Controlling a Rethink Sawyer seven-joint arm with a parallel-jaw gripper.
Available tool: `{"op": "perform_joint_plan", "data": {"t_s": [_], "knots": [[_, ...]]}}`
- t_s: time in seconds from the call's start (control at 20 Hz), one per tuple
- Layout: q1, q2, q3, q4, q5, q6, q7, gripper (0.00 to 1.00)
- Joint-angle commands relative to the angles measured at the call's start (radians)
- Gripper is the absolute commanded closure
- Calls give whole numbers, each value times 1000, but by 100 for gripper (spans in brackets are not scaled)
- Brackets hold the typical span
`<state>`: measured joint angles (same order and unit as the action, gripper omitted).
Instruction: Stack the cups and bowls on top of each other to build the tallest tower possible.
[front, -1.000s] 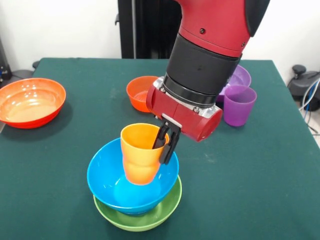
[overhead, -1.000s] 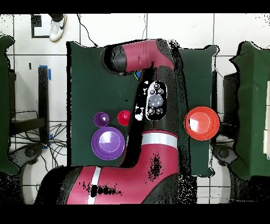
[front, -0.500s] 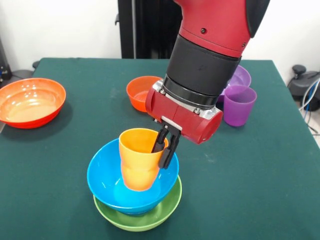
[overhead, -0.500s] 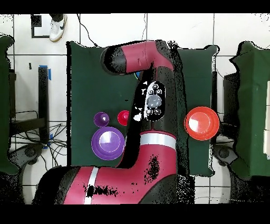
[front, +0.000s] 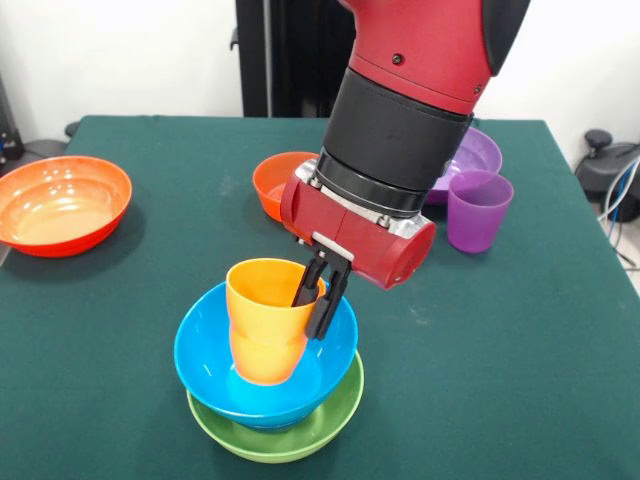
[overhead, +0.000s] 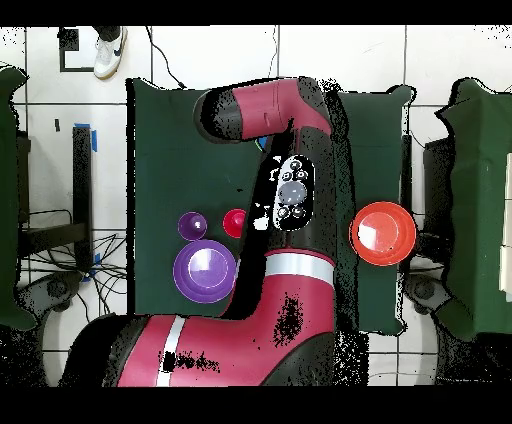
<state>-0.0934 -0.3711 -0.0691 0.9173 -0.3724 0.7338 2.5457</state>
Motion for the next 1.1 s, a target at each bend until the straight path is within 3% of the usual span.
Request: {"op": "perform_joint_plan", "data": {"t_s": [0.05, 1.1], "knots": [[31, 38, 42, 108, 16, -25, 48, 100], [59, 61, 14, 103, 22, -44, 78, 100]]}}
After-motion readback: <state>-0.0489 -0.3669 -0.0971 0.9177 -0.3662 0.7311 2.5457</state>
